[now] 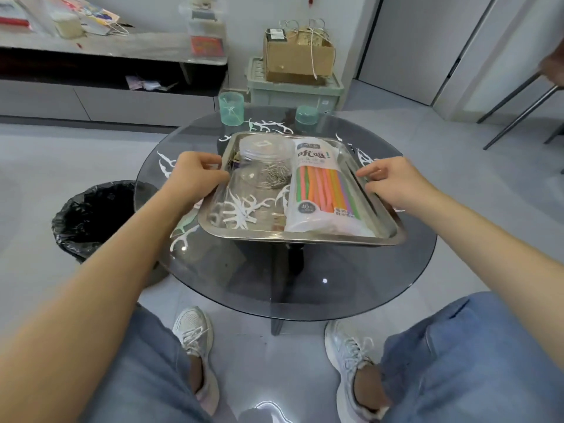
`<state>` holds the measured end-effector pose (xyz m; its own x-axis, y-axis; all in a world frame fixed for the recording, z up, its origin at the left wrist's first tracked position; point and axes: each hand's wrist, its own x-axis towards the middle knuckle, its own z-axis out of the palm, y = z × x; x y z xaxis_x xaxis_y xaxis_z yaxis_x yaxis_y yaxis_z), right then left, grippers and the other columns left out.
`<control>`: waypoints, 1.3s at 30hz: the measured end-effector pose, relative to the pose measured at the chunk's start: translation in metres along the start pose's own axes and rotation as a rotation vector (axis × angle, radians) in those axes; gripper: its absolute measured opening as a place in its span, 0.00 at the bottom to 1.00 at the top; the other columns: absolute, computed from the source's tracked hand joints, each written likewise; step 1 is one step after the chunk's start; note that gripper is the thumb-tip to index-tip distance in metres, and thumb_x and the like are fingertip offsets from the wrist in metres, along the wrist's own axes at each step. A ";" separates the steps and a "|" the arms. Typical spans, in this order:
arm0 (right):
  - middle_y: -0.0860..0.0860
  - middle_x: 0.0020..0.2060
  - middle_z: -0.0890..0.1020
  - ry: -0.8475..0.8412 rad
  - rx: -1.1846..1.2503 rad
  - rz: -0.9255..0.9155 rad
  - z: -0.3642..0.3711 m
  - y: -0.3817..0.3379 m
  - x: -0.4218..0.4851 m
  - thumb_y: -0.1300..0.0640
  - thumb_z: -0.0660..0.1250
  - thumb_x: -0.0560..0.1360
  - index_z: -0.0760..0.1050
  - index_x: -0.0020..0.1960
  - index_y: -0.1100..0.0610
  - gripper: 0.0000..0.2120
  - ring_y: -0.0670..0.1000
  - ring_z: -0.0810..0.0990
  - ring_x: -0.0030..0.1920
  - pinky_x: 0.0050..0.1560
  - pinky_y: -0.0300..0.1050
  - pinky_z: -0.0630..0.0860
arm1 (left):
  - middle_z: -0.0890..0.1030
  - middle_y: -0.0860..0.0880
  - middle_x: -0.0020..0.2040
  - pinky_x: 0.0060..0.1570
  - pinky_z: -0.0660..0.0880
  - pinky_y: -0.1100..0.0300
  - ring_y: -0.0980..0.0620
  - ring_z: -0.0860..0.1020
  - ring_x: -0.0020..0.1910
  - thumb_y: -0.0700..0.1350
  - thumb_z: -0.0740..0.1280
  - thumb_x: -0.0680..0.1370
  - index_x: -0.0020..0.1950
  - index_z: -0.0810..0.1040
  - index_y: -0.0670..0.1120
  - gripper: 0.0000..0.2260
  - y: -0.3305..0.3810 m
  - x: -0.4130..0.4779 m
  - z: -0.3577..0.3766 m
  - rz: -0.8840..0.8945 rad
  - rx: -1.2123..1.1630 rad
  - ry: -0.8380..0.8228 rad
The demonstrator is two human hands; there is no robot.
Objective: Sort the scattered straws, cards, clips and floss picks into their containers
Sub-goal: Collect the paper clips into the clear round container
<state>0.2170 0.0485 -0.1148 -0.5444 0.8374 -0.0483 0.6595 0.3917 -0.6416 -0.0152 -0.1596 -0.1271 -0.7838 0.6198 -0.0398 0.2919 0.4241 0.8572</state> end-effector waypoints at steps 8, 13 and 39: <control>0.53 0.55 0.80 -0.024 0.035 -0.054 0.011 0.016 -0.028 0.66 0.65 0.74 0.79 0.50 0.47 0.15 0.51 0.78 0.57 0.50 0.40 0.72 | 0.76 0.47 0.32 0.37 0.76 0.59 0.52 0.75 0.31 0.38 0.68 0.75 0.59 0.79 0.45 0.13 -0.021 -0.018 -0.003 0.046 0.096 -0.150; 0.52 0.53 0.80 -0.073 0.197 -0.095 0.003 0.018 -0.032 0.65 0.68 0.73 0.79 0.52 0.49 0.13 0.47 0.77 0.56 0.53 0.39 0.73 | 0.84 0.41 0.40 0.33 0.80 0.58 0.48 0.82 0.31 0.36 0.66 0.76 0.54 0.80 0.40 0.08 -0.022 -0.023 -0.007 -0.159 -0.089 -0.207; 0.51 0.78 0.49 -0.121 -0.547 -0.356 0.019 0.084 0.096 0.48 0.44 0.83 0.48 0.78 0.53 0.25 0.52 0.47 0.77 0.74 0.53 0.47 | 0.85 0.43 0.43 0.33 0.79 0.59 0.44 0.84 0.40 0.40 0.62 0.80 0.57 0.76 0.43 0.07 -0.029 -0.045 0.023 -0.150 -0.182 -0.356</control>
<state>0.2103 0.1541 -0.1876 -0.8109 0.5851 -0.0118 0.5795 0.8001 -0.1551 0.0238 -0.1850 -0.1620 -0.5628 0.7627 -0.3187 0.0624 0.4236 0.9037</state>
